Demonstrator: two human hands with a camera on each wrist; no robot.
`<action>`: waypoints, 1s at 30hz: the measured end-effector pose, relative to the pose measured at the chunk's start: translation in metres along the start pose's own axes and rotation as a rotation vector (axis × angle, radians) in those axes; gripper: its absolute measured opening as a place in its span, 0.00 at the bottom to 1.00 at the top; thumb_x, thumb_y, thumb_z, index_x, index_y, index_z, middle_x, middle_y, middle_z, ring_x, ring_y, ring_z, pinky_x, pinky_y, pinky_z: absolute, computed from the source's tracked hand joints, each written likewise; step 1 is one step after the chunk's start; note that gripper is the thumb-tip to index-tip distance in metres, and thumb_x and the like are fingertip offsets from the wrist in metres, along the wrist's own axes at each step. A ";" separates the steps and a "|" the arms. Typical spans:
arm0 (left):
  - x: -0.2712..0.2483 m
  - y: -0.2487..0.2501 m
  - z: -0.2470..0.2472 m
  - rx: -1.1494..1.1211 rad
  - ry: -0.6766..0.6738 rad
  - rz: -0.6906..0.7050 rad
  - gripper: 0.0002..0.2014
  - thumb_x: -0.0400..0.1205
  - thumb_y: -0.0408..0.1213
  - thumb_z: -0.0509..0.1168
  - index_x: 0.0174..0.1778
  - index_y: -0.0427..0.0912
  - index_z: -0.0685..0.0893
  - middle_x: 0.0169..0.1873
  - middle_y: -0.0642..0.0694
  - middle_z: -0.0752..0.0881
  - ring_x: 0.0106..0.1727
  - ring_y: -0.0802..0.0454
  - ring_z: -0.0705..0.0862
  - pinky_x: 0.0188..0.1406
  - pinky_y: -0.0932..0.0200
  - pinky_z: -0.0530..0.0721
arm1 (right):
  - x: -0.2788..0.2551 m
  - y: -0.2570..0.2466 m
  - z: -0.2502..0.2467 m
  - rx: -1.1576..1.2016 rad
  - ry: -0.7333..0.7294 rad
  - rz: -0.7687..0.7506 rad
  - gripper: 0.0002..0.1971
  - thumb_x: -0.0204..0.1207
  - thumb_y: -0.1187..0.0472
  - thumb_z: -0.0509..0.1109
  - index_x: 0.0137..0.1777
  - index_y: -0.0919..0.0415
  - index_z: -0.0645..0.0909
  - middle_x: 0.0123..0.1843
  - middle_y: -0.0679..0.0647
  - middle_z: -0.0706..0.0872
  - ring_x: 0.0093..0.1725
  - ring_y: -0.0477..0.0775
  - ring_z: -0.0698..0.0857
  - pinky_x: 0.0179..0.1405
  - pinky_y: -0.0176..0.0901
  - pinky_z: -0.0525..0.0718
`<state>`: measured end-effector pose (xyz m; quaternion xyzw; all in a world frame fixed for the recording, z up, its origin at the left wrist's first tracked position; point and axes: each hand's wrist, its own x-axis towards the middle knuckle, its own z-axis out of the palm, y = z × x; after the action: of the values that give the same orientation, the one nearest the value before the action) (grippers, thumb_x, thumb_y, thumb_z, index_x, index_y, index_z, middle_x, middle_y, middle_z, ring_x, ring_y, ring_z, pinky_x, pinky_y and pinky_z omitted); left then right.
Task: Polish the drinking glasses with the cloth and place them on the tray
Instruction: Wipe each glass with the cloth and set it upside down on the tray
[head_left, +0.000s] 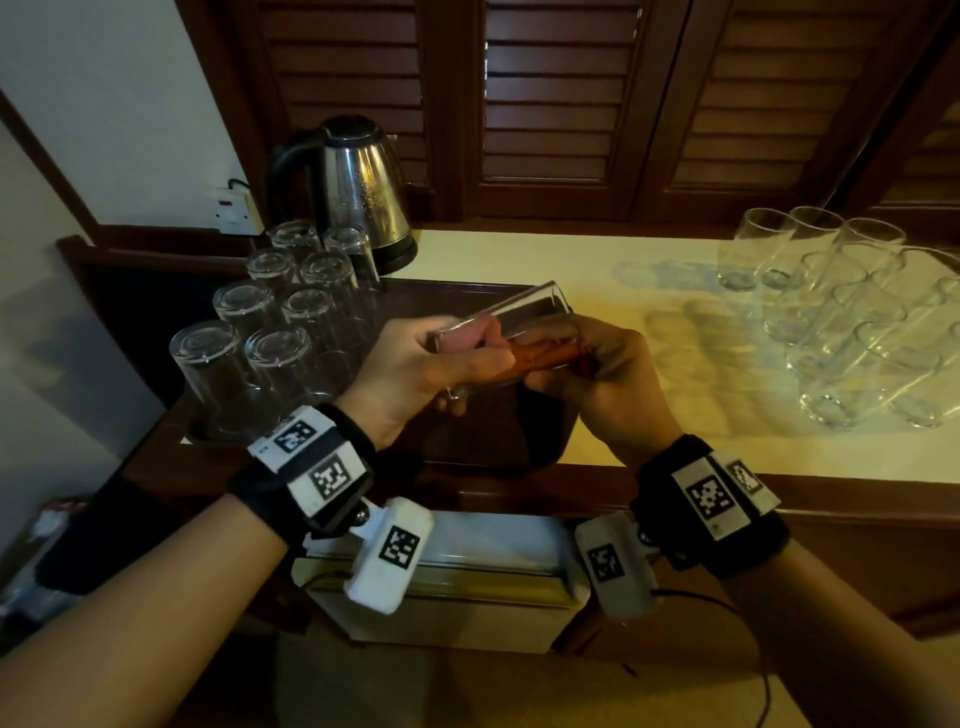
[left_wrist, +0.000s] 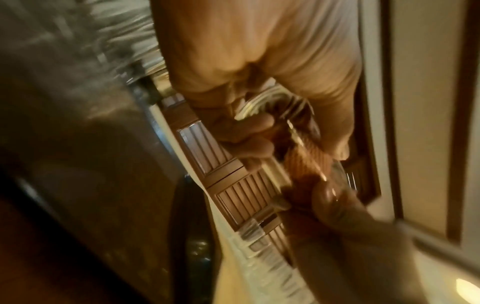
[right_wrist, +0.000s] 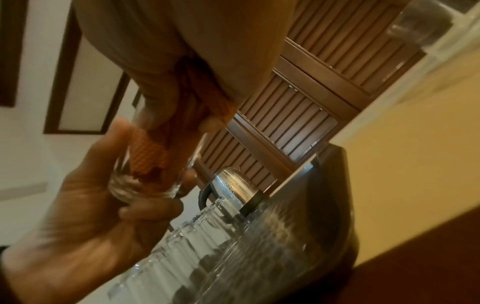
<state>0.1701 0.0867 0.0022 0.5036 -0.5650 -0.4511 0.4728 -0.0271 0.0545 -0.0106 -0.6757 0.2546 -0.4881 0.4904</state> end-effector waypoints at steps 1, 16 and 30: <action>0.001 -0.001 -0.004 0.220 0.056 0.145 0.30 0.63 0.54 0.81 0.58 0.44 0.88 0.45 0.50 0.91 0.39 0.56 0.88 0.35 0.61 0.87 | -0.002 0.002 0.002 0.055 0.005 0.042 0.16 0.71 0.75 0.76 0.55 0.59 0.84 0.41 0.40 0.92 0.42 0.42 0.90 0.43 0.33 0.86; 0.000 0.019 0.003 0.020 -0.003 0.013 0.21 0.70 0.50 0.78 0.57 0.47 0.87 0.42 0.47 0.92 0.28 0.52 0.85 0.23 0.64 0.81 | -0.001 -0.002 -0.008 0.107 0.007 0.066 0.17 0.64 0.76 0.77 0.50 0.60 0.83 0.36 0.46 0.90 0.30 0.47 0.85 0.31 0.35 0.83; -0.004 0.023 -0.003 0.132 -0.048 0.113 0.21 0.69 0.54 0.77 0.57 0.53 0.87 0.43 0.51 0.90 0.34 0.59 0.86 0.30 0.69 0.81 | 0.001 -0.011 -0.003 0.106 0.023 0.057 0.17 0.60 0.74 0.75 0.48 0.58 0.84 0.41 0.47 0.91 0.41 0.50 0.89 0.37 0.38 0.87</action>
<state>0.1697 0.0923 0.0253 0.4904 -0.6321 -0.3973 0.4495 -0.0309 0.0572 0.0003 -0.6354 0.2533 -0.4944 0.5363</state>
